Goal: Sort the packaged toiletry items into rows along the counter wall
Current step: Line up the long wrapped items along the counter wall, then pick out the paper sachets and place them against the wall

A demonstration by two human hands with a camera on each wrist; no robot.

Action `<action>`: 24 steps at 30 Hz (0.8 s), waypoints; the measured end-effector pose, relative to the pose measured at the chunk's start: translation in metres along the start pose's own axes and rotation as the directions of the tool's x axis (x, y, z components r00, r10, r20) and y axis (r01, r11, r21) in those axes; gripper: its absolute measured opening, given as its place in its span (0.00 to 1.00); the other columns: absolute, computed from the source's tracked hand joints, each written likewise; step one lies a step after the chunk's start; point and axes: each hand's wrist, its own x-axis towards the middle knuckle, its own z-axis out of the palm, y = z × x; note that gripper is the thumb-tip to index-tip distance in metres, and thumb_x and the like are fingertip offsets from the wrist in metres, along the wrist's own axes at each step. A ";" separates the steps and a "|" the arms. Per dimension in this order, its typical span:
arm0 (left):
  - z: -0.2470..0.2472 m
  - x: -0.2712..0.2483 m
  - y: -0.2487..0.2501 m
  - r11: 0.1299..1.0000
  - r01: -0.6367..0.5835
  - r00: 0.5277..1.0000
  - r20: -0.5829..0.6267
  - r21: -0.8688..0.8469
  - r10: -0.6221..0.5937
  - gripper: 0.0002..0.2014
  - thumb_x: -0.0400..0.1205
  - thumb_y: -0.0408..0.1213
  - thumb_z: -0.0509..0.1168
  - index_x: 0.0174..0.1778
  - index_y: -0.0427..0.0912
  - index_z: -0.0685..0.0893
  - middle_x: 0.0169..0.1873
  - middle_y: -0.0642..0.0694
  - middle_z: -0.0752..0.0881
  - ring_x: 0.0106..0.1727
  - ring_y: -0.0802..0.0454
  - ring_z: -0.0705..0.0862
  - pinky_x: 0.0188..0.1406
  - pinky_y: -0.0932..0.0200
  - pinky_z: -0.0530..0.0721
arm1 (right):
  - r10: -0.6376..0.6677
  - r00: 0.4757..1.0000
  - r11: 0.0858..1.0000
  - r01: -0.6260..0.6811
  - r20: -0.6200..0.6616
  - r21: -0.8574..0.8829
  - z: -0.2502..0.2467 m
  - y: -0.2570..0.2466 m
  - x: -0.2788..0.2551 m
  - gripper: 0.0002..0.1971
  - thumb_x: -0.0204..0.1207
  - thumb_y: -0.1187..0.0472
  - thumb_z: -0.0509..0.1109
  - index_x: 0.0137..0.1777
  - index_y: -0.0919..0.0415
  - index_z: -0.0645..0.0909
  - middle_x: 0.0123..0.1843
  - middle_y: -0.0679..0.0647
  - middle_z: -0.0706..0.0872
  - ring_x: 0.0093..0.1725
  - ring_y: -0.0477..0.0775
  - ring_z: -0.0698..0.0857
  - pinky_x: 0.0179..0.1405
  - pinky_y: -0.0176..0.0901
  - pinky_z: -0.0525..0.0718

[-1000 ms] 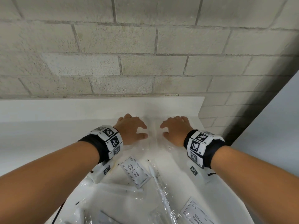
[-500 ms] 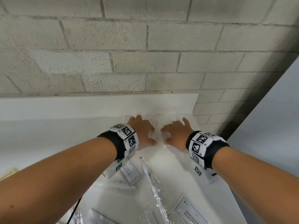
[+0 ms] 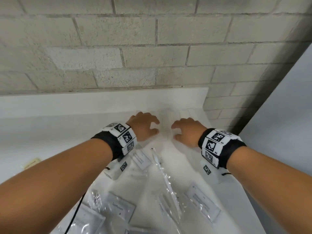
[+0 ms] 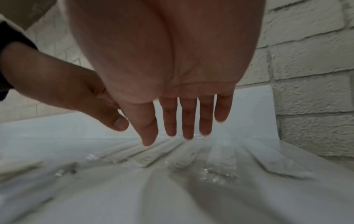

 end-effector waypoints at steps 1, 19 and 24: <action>0.002 -0.010 -0.003 1.000 0.021 1.000 0.009 0.003 -0.021 0.23 0.82 0.54 0.62 0.73 0.55 0.74 0.73 0.49 0.74 0.74 0.46 0.70 0.75 0.47 0.68 | -0.001 1.000 0.999 0.000 0.028 0.037 0.002 -0.003 -0.011 0.24 0.81 0.51 0.62 0.76 0.53 0.69 0.74 0.55 0.74 0.72 0.59 0.73 0.69 0.47 0.71; 0.049 -0.152 0.009 0.938 0.233 0.963 -0.073 -0.256 -0.259 0.55 0.64 0.44 0.82 0.83 0.47 0.55 0.73 0.40 0.62 0.70 0.40 0.75 0.68 0.50 0.79 | 0.320 0.937 0.947 -0.318 0.141 -0.038 0.055 -0.040 -0.160 0.34 0.67 0.55 0.80 0.70 0.65 0.72 0.68 0.58 0.79 0.65 0.58 0.82 0.58 0.44 0.82; 0.050 -0.168 0.011 0.917 0.272 0.956 -0.024 -0.290 -0.291 0.46 0.63 0.41 0.83 0.74 0.45 0.65 0.62 0.43 0.79 0.61 0.45 0.80 0.53 0.56 0.80 | 0.324 0.933 0.946 -0.320 0.156 -0.052 0.059 -0.043 -0.157 0.29 0.69 0.57 0.80 0.67 0.65 0.77 0.66 0.58 0.83 0.64 0.58 0.84 0.61 0.45 0.83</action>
